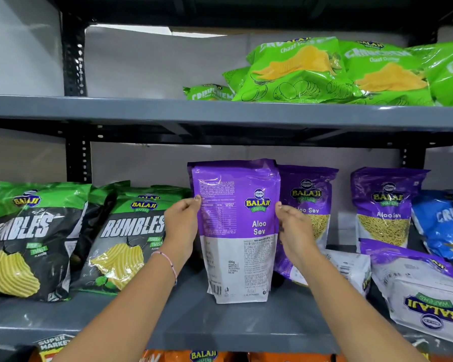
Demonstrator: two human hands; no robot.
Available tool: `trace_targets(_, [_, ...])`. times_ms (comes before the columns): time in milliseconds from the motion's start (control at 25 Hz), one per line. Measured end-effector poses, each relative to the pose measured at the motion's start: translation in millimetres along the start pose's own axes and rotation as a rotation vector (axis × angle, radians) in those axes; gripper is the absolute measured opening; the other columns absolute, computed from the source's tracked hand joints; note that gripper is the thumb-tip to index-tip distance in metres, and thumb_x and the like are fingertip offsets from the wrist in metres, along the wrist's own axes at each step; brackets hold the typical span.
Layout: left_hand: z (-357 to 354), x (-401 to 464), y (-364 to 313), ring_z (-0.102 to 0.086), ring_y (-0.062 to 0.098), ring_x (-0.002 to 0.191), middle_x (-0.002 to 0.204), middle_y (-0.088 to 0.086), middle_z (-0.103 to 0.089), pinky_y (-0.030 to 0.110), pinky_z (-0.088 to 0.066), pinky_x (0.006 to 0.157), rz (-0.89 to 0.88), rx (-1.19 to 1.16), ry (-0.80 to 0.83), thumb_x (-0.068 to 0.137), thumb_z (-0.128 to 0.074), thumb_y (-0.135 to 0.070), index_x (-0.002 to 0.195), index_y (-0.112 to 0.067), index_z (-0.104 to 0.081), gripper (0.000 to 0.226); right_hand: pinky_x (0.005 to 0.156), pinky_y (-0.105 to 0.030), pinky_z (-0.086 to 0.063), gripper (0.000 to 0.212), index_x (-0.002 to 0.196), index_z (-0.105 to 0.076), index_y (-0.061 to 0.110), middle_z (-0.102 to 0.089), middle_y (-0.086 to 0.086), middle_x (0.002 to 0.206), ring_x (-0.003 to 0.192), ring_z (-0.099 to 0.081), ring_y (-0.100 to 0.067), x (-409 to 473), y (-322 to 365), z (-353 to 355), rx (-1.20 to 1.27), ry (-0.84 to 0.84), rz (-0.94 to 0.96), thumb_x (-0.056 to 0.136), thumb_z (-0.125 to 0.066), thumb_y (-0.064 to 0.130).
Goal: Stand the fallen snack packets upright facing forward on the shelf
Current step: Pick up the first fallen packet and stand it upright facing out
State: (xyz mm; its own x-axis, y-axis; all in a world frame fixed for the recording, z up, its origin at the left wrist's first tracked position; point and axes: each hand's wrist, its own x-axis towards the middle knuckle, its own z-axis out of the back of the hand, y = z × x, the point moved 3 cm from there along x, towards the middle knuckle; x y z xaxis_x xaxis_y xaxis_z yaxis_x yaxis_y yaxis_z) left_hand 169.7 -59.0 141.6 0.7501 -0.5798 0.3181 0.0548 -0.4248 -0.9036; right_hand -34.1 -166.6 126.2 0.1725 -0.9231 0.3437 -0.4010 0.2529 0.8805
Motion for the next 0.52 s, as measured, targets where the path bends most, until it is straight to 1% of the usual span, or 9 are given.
trace_targets(80, [2,-6,-3,-0.064,0.017,0.079,0.091,0.002,-0.072,0.02,-0.044,0.056,-0.07,0.035,-0.039,0.093,-0.064,-0.021,0.093,-0.012,-0.072,0.012,0.109,-0.05,-0.048,0.02,0.088,-0.074,0.008,-0.077,-0.014,0.11,0.113,-0.069,-0.032,2,-6,2,0.072,-0.004,-0.047,0.098,-0.062,0.021])
trace_targets(160, [8,-30,2,-0.062,0.001,0.077,0.094,-0.001,-0.069,0.011,-0.045,0.064,-0.235,0.063,-0.105,0.095,-0.061,-0.017,0.102,-0.014,-0.067,0.009,0.108,-0.054,-0.048,0.034,0.112,-0.072,0.007,-0.076,-0.016,0.118,0.116,-0.069,-0.035,1,-18,6,0.115,0.031,-0.126,0.1,-0.055,0.034])
trace_targets(200, [9,-49,10,-0.059,-0.004,0.072,0.092,-0.003,-0.067,0.009,-0.045,0.064,-0.306,0.087,-0.087,0.095,-0.06,-0.015,0.098,-0.017,-0.064,0.006,0.106,-0.055,-0.049,0.044,0.12,-0.07,0.009,-0.076,-0.016,0.12,0.116,-0.069,-0.035,-3,-28,8,0.113,0.05,-0.189,0.101,-0.049,0.042])
trace_targets(240, [8,-69,23,-0.057,-0.003,0.068,0.088,-0.004,-0.066,0.008,-0.045,0.064,-0.33,0.128,-0.021,0.094,-0.06,-0.014,0.094,-0.019,-0.062,0.006,0.105,-0.053,-0.049,0.05,0.122,-0.07,0.012,-0.075,-0.015,0.122,0.115,-0.07,-0.033,-9,-37,9,0.113,0.071,-0.241,0.102,-0.043,0.049])
trace_targets(280, [6,-89,38,-0.056,0.0,0.067,0.088,-0.003,-0.066,0.01,-0.047,0.066,-0.306,0.188,0.07,0.093,-0.063,-0.015,0.092,-0.023,-0.061,0.007,0.104,-0.05,-0.05,0.053,0.119,-0.072,0.017,-0.076,-0.012,0.122,0.116,-0.07,-0.029,-16,-46,10,0.11,0.093,-0.269,0.101,-0.038,0.054])
trace_targets(320, [3,-104,56,-0.057,0.002,0.071,0.094,-0.003,-0.066,0.014,-0.05,0.071,-0.253,0.234,0.153,0.09,-0.066,-0.019,0.095,-0.025,-0.06,0.009,0.101,-0.044,-0.051,0.052,0.113,-0.074,0.022,-0.077,-0.007,0.121,0.116,-0.069,-0.024,-25,-54,9,0.099,0.112,-0.263,0.102,-0.034,0.055])
trace_targets(400, [-2,-122,78,-0.058,0.006,0.087,0.109,-0.006,-0.06,0.028,-0.053,0.084,-0.217,0.3,0.212,0.082,-0.073,-0.033,0.107,-0.03,-0.057,0.03,0.094,-0.034,-0.05,0.052,0.101,-0.078,0.027,-0.08,0.003,0.114,0.109,-0.072,-0.012,-44,-59,9,0.064,0.118,-0.206,0.104,-0.032,0.051])
trace_targets(480, [-1,-128,83,-0.056,0.011,0.104,0.117,-0.011,-0.054,0.031,-0.049,0.093,-0.271,0.343,0.183,0.068,-0.074,-0.054,0.12,-0.031,-0.052,0.06,0.086,-0.028,-0.051,0.052,0.098,-0.078,0.026,-0.082,0.011,0.102,0.095,-0.075,-0.003,-66,-55,8,0.018,0.128,-0.137,0.105,-0.031,0.048])
trace_targets(520, [1,-128,81,-0.055,0.012,0.11,0.12,-0.011,-0.053,0.031,-0.047,0.097,-0.265,0.338,0.171,0.062,-0.074,-0.062,0.124,-0.029,-0.049,0.075,0.082,-0.027,-0.052,0.05,0.102,-0.076,0.024,-0.082,0.01,0.099,0.092,-0.076,-0.005,-74,-55,9,0.009,0.126,-0.104,0.106,-0.031,0.047])
